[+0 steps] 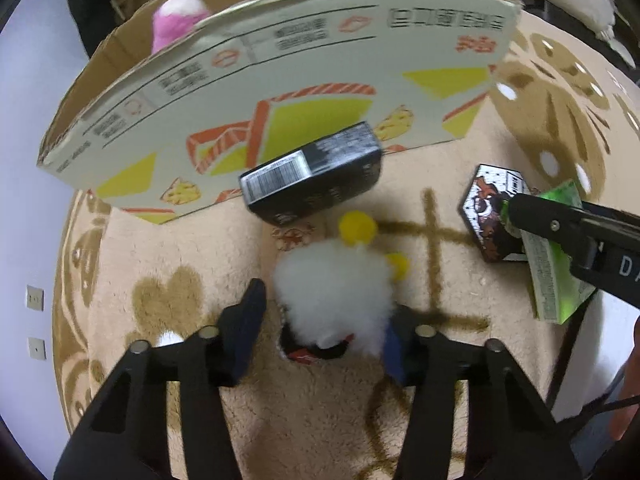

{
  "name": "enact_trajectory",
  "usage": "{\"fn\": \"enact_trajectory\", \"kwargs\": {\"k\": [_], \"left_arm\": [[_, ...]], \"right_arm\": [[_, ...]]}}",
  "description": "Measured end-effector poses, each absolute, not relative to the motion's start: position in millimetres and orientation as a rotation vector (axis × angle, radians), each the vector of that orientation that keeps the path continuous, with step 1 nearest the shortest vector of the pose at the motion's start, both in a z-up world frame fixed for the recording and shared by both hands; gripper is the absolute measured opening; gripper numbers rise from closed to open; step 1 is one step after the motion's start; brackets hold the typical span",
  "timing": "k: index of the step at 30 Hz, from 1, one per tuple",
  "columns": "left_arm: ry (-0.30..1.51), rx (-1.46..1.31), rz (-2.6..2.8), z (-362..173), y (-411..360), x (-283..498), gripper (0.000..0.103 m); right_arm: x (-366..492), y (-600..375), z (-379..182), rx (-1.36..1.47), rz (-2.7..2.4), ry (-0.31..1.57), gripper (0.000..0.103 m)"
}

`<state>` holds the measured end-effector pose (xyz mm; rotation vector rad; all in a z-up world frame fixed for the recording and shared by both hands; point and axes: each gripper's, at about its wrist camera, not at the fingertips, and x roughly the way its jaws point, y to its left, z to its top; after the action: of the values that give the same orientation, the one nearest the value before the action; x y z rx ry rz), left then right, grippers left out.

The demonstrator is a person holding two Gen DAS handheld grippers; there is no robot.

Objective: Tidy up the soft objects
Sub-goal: 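Close the left tool on the white fluffy toy while the right tool grasps the green tissue packet, then lift the white fluffy toy with the left tool while the right tool carries the tissue packet over the box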

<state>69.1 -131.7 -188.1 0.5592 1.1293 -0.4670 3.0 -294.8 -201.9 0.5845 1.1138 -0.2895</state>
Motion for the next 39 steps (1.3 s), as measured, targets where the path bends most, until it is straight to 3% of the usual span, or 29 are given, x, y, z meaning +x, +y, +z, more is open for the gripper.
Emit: {"fn": "enact_trajectory", "kwargs": {"k": [4,26,39], "left_arm": [[1.124,0.582,-0.485,-190,-138,63,0.037],[1.134,0.518,-0.429,-192,-124,79,0.035],[1.082,0.408,-0.353,-159,-97,102,0.031]], "right_arm": [[3,-295,-203,0.593,-0.289,1.113,0.062],[8,-283,-199,0.461,-0.300,1.128,0.058],[9,-261,-154,0.412,-0.224,0.980,0.056]]}}
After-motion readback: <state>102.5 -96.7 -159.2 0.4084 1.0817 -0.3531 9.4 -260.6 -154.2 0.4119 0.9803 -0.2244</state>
